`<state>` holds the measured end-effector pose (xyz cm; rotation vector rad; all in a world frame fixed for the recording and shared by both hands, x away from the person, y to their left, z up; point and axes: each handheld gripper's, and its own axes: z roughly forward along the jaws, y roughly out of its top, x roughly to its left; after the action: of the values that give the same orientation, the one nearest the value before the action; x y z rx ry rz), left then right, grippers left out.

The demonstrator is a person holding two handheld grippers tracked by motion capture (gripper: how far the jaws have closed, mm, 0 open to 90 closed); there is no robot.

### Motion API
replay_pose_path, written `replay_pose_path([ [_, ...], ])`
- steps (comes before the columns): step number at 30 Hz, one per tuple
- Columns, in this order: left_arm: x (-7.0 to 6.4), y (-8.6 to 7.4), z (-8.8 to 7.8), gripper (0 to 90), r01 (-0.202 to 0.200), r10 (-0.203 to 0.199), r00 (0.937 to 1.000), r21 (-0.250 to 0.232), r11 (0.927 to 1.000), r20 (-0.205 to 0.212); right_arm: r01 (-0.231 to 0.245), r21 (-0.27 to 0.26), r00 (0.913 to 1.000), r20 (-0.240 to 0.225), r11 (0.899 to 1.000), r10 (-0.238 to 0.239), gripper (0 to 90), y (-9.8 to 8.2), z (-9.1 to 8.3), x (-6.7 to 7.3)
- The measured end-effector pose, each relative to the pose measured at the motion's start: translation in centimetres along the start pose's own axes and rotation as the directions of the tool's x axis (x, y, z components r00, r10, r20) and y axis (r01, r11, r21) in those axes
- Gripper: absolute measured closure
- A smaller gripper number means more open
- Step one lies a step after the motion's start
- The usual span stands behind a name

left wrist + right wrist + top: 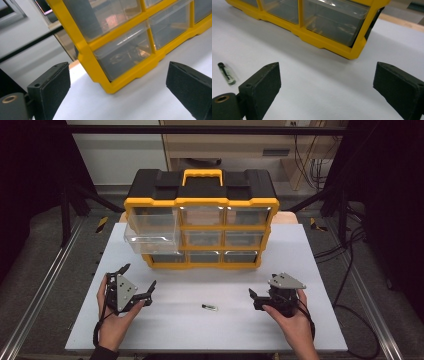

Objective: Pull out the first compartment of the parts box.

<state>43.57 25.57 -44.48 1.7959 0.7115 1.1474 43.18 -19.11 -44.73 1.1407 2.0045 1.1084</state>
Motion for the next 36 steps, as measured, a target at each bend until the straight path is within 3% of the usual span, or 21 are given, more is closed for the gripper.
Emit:
replay_pose_path([
  [4, 0.3, -0.2, -0.1, 5.1, 0.033, -0.033, 0.9994, -0.005, 0.9994, 0.009, -0.004, 0.008, 0.9998, -0.019, 1.0, 0.004, 8.5, 0.5, 0.5, 0.1],
  [11, 0.5, -0.4, 0.1, 4.6, 0.067, -0.066, 0.9973, -0.01, 0.9977, 0.031, 0.039, 0.023, 0.9982, -0.046, 0.999, -0.038, 8.5, 1.9, 1.2, 0.9],
  [16, 0.6, -0.8, 0.1, 4.0, 0.067, -0.067, 0.9964, -0.012, 0.9976, 0.052, 0.071, 0.036, 0.9949, -0.075, 0.997, -0.068, 8.8, 2.9, 1.5, 1.6],
  [20, 0.7, -0.8, 0.1, 3.6, 0.113, -0.112, 0.9908, -0.013, 0.9935, 0.077, 0.089, 0.053, 0.9924, -0.09, 0.995, -0.084, 8.7, 3.5, 1.9, 2.2],
  [33, 0.5, -0.9, 0.2, 3.2, 0.137, -0.137, 0.9844, 0.001, 0.9905, 0.111, 0.128, 0.109, 0.9816, -0.156, 0.986, -0.111, 9.3, 4.6, 3.7, 3.8],
  [36, 0.7, -1.0, 0.3, 3.2, 0.168, -0.166, 0.9785, -0.004, 0.9858, 0.122, 0.133, 0.124, 0.9795, -0.168, 0.983, -0.112, 9.1, 4.7, 4.0, 4.1],
])
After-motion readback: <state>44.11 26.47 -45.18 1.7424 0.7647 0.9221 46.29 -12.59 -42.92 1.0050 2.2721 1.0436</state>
